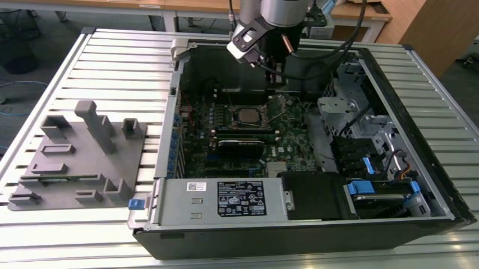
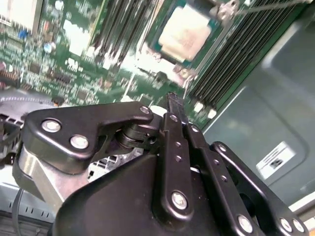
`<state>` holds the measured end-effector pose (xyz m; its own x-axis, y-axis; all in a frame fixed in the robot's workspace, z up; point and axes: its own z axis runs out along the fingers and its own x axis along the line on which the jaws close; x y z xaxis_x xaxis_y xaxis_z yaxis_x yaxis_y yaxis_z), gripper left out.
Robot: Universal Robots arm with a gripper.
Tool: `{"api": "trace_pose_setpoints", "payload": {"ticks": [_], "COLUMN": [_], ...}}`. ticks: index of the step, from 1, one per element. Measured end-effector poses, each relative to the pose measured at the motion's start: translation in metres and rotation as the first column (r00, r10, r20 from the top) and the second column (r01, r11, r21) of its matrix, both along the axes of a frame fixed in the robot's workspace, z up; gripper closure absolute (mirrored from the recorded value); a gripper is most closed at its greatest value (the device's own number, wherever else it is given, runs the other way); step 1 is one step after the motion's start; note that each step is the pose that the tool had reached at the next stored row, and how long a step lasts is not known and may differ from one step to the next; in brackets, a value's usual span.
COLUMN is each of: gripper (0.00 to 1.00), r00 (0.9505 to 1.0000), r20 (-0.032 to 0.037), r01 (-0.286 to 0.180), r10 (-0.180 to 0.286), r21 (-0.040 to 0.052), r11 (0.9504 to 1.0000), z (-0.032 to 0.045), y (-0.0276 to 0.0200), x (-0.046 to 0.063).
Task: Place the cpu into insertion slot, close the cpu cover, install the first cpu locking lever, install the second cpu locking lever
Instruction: 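Close the cpu cover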
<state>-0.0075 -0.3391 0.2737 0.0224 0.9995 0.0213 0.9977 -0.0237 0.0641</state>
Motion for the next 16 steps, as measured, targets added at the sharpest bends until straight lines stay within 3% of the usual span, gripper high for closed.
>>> {"api": "trace_pose_setpoints", "payload": {"ticks": [1, 4, 16], "gripper": [0.89, 0.89, 0.89], "r00": [1.0000, 1.0000, 1.0000], "r20": [-0.0001, -0.0003, -0.0005], "r01": [0.000, 0.000, 0.000], "r10": [0.000, 0.000, 0.000], "r21": [0.0000, -0.0002, 0.0000], "r11": [1.0000, 1.0000, 1.0000], "z": [0.0000, 0.0000, -0.0003], "y": [0.0000, 0.0000, 0.0000], "x": [0.010, 0.020, 0.050]}}
